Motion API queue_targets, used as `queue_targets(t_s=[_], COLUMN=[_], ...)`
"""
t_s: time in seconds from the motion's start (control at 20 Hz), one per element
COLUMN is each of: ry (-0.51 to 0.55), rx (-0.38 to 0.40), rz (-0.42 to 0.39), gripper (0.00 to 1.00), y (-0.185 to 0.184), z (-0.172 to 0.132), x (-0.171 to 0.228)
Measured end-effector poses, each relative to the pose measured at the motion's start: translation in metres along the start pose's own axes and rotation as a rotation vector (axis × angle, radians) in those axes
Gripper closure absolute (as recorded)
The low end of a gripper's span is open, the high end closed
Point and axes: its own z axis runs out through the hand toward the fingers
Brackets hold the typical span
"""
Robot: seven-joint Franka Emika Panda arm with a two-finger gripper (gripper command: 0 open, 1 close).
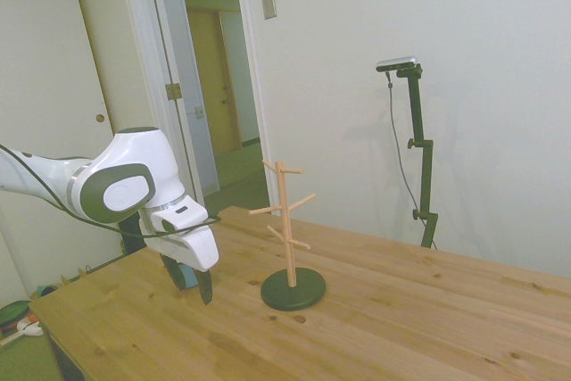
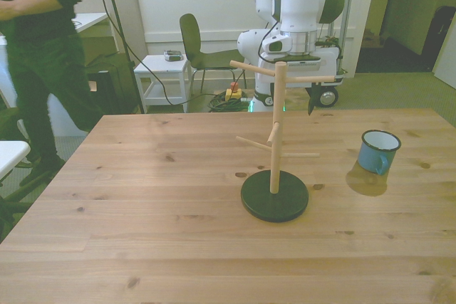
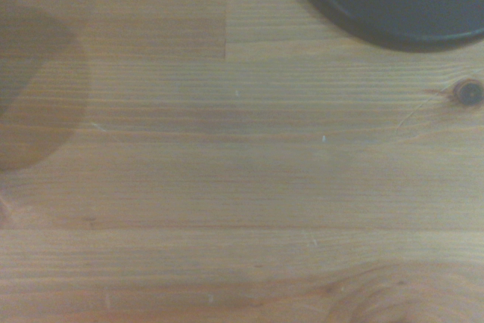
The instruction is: Hang the mug
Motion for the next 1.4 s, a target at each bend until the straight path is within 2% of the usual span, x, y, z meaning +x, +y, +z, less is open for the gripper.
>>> queue_targets(t_s=[0.15,0.35,0.65,0.8,1.15,1.4], ry=[0.002,0.026,0.084,0.093,0.057,0.038], rx=[0.008,0.017,0.005,-0.009,-0.056,-0.085], rz=[0.0,-0.026,-0.045,-0.043,-0.028,-0.024], gripper=[0.0,0.0,0.0,0.0,0.0,0.0], y=[-0.001,-0.02,-0.074,-0.107,-0.176,-0.202], z=[-0.002,-0.032,-0.087,-0.102,-0.093,-0.08], x=[0.002,-0.001,-0.021,-0.032,-0.064,-0.086])
